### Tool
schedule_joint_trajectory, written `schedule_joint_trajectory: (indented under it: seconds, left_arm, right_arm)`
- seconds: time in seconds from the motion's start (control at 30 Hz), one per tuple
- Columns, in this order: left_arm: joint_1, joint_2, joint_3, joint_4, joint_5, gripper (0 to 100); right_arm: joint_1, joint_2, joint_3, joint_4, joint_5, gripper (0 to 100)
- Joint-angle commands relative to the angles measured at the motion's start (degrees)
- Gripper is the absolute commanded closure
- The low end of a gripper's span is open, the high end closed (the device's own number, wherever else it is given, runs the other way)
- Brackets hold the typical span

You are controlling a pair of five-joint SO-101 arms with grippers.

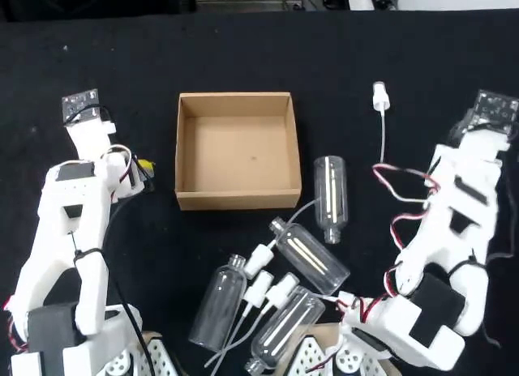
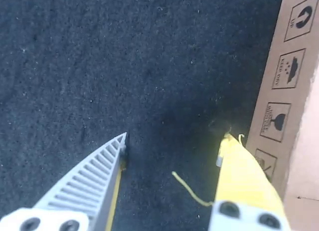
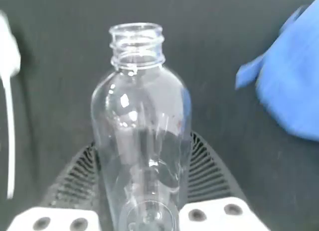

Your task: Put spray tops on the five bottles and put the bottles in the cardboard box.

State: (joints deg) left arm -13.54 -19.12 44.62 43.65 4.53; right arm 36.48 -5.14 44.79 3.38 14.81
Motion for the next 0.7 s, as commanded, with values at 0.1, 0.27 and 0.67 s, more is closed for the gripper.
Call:
schedule_joint_trajectory:
  seconds: [0.1, 0.27, 0.67]
  left_arm:
    - [-0.66, -2.55, -0.57, -1.49, 0.35, 73]
    - [-0.66, -2.55, -0.66, -1.58, 0.35, 73]
    - [-0.66, -2.55, -0.66, -1.58, 0.35, 73]
  right_arm:
    - [0.0, 11.21, 0.84, -22.51, -0.79, 98.7]
    - [1.32, 20.0, 1.71, -36.57, -2.55, 98.6]
    - [1.85, 28.88, 8.13, -52.75, -9.49, 98.6]
